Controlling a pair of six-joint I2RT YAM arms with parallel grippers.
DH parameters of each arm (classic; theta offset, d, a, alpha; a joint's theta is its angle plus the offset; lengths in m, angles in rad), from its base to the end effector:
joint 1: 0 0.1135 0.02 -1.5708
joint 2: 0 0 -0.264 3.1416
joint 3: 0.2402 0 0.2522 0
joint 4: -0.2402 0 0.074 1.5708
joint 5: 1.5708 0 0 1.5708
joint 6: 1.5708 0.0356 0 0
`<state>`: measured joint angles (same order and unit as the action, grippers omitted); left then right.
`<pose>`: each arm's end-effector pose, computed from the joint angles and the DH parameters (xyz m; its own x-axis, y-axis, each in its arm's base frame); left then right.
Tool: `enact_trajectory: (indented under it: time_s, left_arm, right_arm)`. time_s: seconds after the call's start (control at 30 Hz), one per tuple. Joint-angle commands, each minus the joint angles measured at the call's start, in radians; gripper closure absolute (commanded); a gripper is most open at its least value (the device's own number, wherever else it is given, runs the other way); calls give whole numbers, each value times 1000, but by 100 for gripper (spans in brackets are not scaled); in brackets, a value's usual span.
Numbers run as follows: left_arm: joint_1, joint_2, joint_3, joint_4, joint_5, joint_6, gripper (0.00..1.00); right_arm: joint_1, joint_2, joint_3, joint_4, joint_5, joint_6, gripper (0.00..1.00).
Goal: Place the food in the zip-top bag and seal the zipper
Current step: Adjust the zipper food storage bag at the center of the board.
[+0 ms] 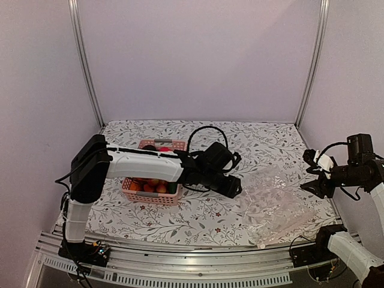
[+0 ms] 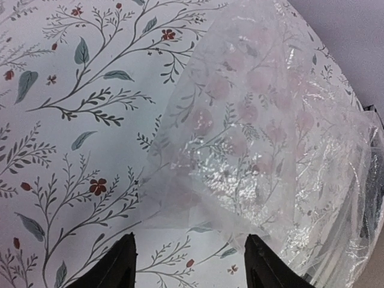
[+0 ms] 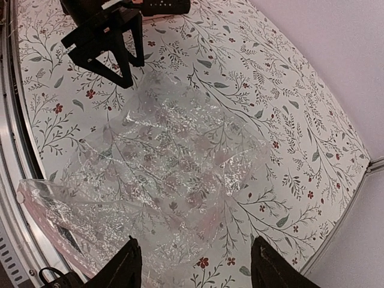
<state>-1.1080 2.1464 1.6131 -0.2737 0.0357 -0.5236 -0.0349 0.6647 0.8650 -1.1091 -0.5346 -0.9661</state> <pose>0.2136 -0.4309 0.1830 -0.7319 0.3476 -0.5861 0.6228 0.6904 -0.3682 0.1052 0.0145 0.3013 -0.2154 -0.7008 -0.6801 -0.8094 0.5178 -0.2772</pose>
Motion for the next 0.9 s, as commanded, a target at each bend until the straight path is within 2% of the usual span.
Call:
enact_trajectory:
  time_s: [0.0, 0.1, 0.43, 0.47, 0.6, 0.87]
  left_arm:
    - [13, 56, 49, 14, 26, 44, 40]
    - [26, 86, 74, 26, 51, 64, 51]
    - [99, 139, 105, 142, 76, 108, 74]
    - [106, 147, 107, 152, 85, 106, 74]
    - [117, 172, 133, 178, 133, 127, 63]
    - [103, 194, 121, 233, 274, 183, 60]
  right_arm:
    - [-1, -4, 26, -64, -27, -25, 39]
    - [0, -6, 21, -78, -33, -24, 39]
    - [0, 0, 5, -78, -41, -21, 40]
    - [0, 2, 5, -75, -41, -21, 40]
    - [0, 10, 3, -72, -42, -18, 40]
    - [-1, 7, -5, -73, -44, -13, 40]
